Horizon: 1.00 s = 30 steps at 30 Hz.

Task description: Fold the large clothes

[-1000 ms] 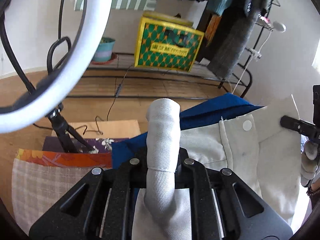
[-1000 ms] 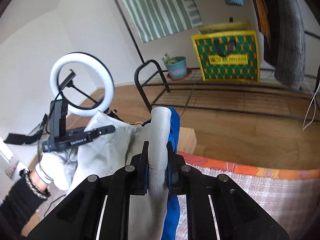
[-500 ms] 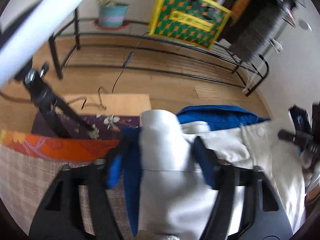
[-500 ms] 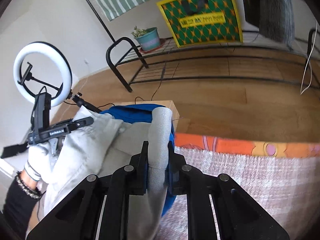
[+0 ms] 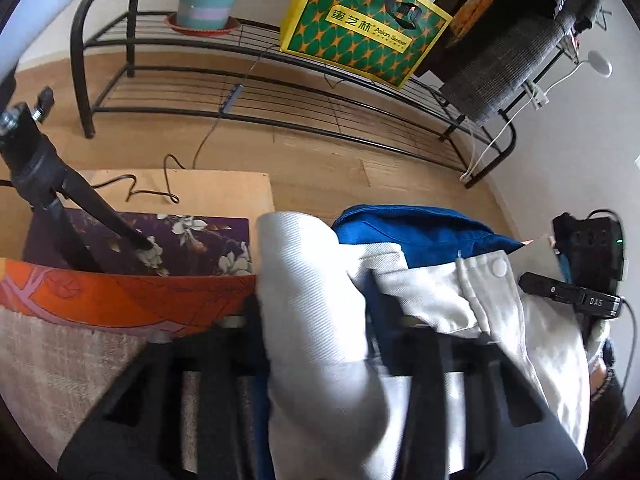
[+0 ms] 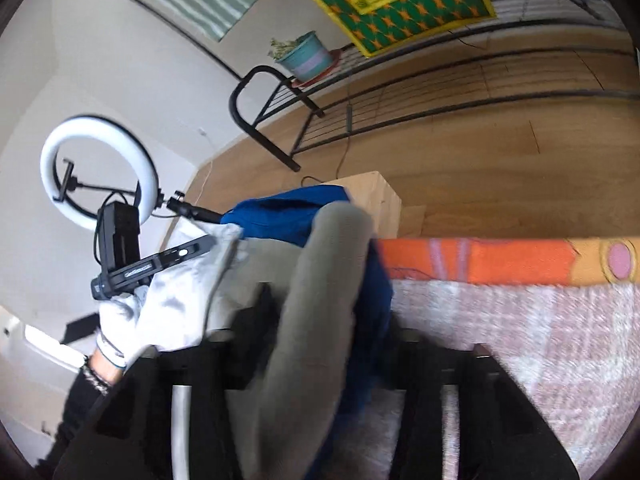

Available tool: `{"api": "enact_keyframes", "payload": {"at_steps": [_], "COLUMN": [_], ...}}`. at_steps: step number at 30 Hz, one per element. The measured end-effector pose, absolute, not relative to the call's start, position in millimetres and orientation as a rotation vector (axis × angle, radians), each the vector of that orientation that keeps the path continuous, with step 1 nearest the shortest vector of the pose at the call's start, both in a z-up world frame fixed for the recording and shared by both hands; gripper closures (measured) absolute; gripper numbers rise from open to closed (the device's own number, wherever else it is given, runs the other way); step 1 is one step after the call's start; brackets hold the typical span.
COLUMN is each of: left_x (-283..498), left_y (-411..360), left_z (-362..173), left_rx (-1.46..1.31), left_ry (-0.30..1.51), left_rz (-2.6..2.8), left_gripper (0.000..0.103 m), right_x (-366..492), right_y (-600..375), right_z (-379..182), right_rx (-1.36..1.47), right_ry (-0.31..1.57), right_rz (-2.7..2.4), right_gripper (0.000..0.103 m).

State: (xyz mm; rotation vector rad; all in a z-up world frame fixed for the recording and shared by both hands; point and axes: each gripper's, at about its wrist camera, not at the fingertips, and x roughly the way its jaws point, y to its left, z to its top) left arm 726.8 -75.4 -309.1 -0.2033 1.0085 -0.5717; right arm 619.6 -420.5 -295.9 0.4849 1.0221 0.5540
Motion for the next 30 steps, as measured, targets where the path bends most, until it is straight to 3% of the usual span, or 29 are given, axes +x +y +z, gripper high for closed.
{"api": "enact_keyframes", "payload": {"at_steps": [5, 19, 25, 30], "left_x": [697.6, 554.5, 526.9, 467.1], "left_y": [-84.1, -37.0, -45.3, -60.0], "left_z": [-279.2, -127.0, -61.5, -52.7], "left_rx": [-0.107, -0.132, -0.163, -0.109], "left_ry": [0.92, 0.646, 0.554, 0.46], "left_rz": [-0.548, -0.598, -0.595, -0.645], "left_gripper": [0.087, 0.089, 0.089, 0.089], "right_x": [603.5, 453.3, 443.2, 409.5], "right_y": [-398.4, -353.0, -351.8, -379.7], "right_z": [-256.4, -95.6, -28.0, -0.1], "right_rx": [0.327, 0.01, -0.04, -0.09], "right_ry": [0.942, 0.68, 0.582, 0.546], "right_rz": [0.503, 0.499, 0.419, 0.402], "right_gripper": [0.09, 0.091, 0.091, 0.091]}}
